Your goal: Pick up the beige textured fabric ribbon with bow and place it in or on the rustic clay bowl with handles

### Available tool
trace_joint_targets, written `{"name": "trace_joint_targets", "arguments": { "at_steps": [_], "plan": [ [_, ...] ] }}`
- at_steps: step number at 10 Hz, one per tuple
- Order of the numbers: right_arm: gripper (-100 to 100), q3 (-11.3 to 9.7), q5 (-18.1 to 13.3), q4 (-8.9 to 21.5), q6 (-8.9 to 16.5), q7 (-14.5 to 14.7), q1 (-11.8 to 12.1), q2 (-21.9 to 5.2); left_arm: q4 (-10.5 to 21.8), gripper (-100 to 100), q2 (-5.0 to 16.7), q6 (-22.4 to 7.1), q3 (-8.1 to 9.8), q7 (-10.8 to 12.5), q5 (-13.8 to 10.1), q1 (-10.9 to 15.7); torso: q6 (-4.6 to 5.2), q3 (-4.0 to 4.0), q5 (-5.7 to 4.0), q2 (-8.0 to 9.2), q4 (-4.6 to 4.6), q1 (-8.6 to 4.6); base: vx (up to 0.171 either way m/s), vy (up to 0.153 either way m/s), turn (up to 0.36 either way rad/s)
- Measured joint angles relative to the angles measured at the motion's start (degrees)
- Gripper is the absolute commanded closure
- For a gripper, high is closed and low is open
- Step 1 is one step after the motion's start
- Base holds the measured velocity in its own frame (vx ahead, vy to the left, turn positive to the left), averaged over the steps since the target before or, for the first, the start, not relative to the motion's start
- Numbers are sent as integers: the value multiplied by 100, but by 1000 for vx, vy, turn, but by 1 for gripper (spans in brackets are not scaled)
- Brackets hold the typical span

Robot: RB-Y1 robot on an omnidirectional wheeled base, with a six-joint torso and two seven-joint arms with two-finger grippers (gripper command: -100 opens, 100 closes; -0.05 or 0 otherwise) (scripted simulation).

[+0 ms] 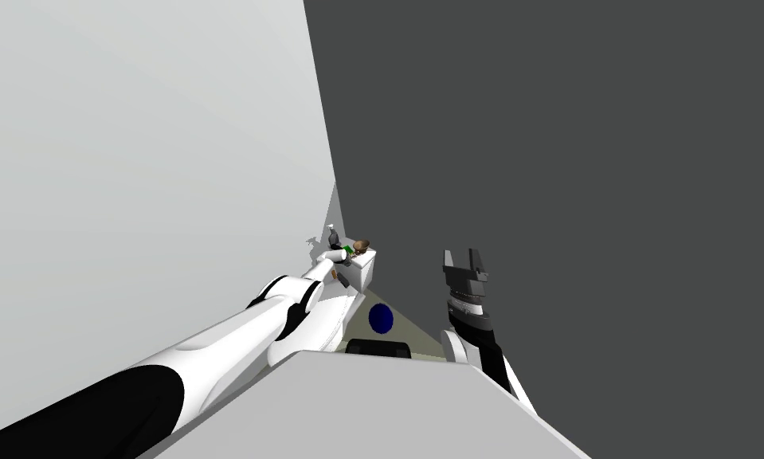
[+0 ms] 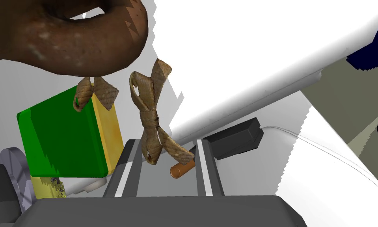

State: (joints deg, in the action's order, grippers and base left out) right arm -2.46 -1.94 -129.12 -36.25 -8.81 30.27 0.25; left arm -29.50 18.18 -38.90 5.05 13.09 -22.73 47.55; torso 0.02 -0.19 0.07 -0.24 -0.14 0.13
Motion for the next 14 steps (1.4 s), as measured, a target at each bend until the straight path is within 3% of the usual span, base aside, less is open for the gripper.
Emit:
{"name": "trace_joint_targets", "arguments": {
  "at_steps": [1,2,3,4,5,6,14],
  "plan": [
    [0,0,0,0,0,0,0,0,0,100,0,0,0,0,0,0,0,-1,0,-2,-1,1,0,0,0],
    [0,0,0,0,0,0,0,0,0,0,0,0,0,0,0,0,0,-2,0,-3,-1,1,0,0,0],
    [0,0,0,0,0,0,0,0,0,100,0,0,0,0,0,0,0,-3,1,-4,-1,1,-80,-21,21],
    [0,0,0,0,0,0,-1,0,-50,100,34,-80,-12,12,-13,42,-1,10,-1,20,2,-5,-49,-13,8],
    [0,0,0,0,0,0,0,0,-58,0,40,-104,-13,15,-14,48,0,9,0,17,2,-4,-6,-2,0],
    [0,0,0,0,0,0,0,0,-56,100,39,-103,-13,15,-14,46,0,3,1,5,1,-1,-13,33,41],
    [0,0,0,0,0,0,0,0,-188,100,145,-666,-393,-941,221,715,4,5,-2,7,4,11,-22,45,38]
  ]
}}
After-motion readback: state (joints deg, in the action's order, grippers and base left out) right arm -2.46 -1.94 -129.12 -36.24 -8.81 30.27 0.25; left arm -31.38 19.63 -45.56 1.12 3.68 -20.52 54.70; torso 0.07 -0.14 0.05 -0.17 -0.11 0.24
